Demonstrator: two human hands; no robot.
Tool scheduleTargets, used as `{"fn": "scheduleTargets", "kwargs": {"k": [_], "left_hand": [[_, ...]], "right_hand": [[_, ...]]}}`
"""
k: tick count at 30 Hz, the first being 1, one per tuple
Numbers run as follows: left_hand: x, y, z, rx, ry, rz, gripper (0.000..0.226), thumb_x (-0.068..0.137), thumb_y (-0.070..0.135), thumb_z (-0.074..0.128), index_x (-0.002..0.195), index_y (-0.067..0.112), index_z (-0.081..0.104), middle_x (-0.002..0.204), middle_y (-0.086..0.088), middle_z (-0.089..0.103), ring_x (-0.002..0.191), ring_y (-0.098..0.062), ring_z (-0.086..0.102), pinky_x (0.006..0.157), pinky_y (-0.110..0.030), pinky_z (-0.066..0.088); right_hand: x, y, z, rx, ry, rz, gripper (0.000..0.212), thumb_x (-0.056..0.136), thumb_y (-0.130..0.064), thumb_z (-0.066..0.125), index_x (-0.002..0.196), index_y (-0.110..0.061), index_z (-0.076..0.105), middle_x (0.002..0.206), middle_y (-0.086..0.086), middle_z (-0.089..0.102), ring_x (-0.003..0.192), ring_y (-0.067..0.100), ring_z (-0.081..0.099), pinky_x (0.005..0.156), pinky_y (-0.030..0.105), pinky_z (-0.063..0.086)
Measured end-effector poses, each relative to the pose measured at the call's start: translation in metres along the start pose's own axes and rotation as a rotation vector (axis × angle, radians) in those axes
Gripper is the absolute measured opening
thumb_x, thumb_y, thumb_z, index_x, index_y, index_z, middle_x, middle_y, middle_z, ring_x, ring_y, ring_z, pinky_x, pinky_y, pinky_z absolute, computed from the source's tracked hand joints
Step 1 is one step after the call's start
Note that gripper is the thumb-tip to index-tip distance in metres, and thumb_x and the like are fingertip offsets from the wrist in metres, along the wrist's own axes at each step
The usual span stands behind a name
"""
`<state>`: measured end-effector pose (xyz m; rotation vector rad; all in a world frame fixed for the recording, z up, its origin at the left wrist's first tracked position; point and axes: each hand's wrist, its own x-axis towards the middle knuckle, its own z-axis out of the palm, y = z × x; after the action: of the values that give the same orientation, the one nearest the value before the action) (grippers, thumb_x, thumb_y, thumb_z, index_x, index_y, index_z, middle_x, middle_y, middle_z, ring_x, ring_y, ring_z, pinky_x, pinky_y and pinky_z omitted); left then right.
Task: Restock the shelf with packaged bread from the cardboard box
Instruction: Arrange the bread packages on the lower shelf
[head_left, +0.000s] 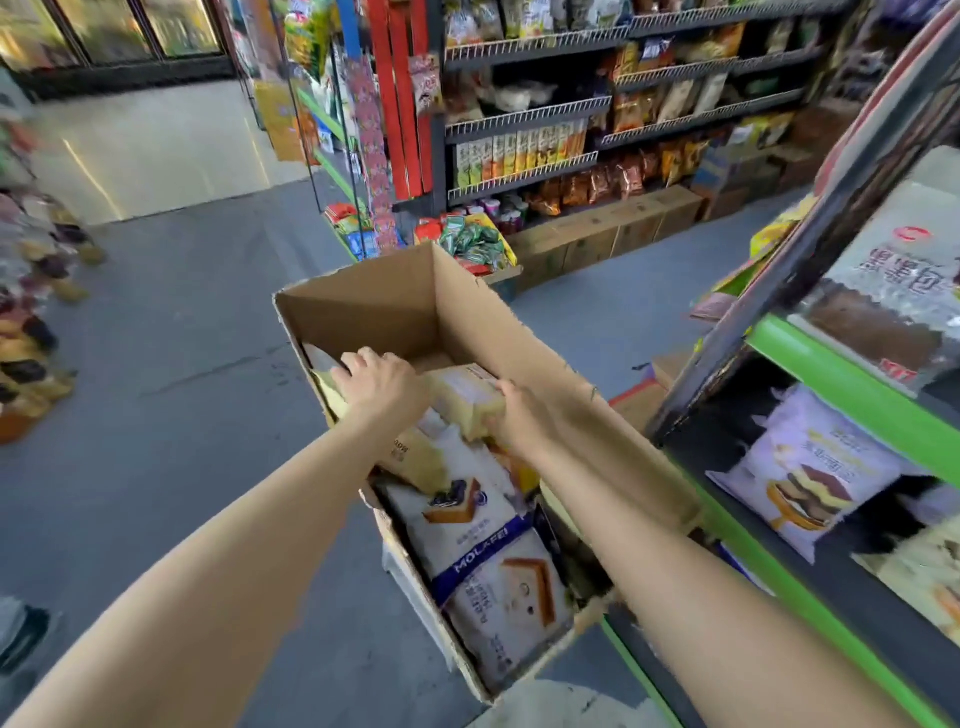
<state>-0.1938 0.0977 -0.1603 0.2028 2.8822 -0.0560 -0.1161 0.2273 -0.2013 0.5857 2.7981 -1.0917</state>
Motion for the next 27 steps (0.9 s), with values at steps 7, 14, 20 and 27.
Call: {"fn": "scheduleTargets", "kwargs": {"k": [7, 14, 20, 27], "left_hand": [[0.024, 0.006, -0.002, 0.458, -0.332, 0.021, 0.091, 0.074, 0.073, 0.054, 0.146, 0.022, 0.033, 0.153, -0.016, 0.026, 0.144, -0.040, 0.011, 0.108, -0.069, -0.001], [0.036, 0.005, 0.006, 0.612, -0.404, 0.150, 0.075, 0.084, 0.058, 0.054, 0.144, 0.018, 0.033, 0.150, -0.009, 0.034, 0.143, -0.036, 0.020, 0.114, -0.061, 0.005], [0.041, 0.010, 0.009, 0.141, -0.007, -0.005, 0.076, 0.074, 0.068, 0.058, 0.126, 0.014, 0.047, 0.125, -0.012, 0.050, 0.117, -0.030, 0.043, 0.094, -0.038, 0.036], [0.030, 0.003, -0.005, -1.083, -0.153, -0.210, 0.077, 0.076, 0.074, 0.050, 0.116, 0.009, 0.046, 0.100, -0.006, 0.060, 0.081, -0.020, 0.059, 0.067, -0.032, 0.049]], "right_hand": [[0.061, 0.003, 0.040, -0.272, -0.147, -0.064, 0.065, 0.092, -0.046, 0.047, 0.141, -0.006, 0.035, 0.148, 0.014, 0.035, 0.138, 0.030, 0.030, 0.113, 0.036, 0.026], [0.087, 0.034, 0.048, -0.356, -0.022, -0.066, 0.084, 0.075, -0.066, 0.052, 0.145, -0.026, 0.027, 0.148, 0.000, 0.037, 0.129, 0.028, 0.045, 0.102, 0.040, 0.042], [0.094, 0.031, 0.026, -0.144, -0.182, 0.023, 0.056, 0.093, -0.034, 0.047, 0.143, -0.015, 0.030, 0.137, 0.014, 0.049, 0.121, 0.036, 0.050, 0.094, 0.036, 0.041], [0.056, 0.033, -0.015, 1.127, -0.273, 0.298, 0.049, 0.096, -0.002, 0.048, 0.140, -0.022, 0.038, 0.131, 0.010, 0.056, 0.112, 0.035, 0.059, 0.079, 0.043, 0.055]]}}
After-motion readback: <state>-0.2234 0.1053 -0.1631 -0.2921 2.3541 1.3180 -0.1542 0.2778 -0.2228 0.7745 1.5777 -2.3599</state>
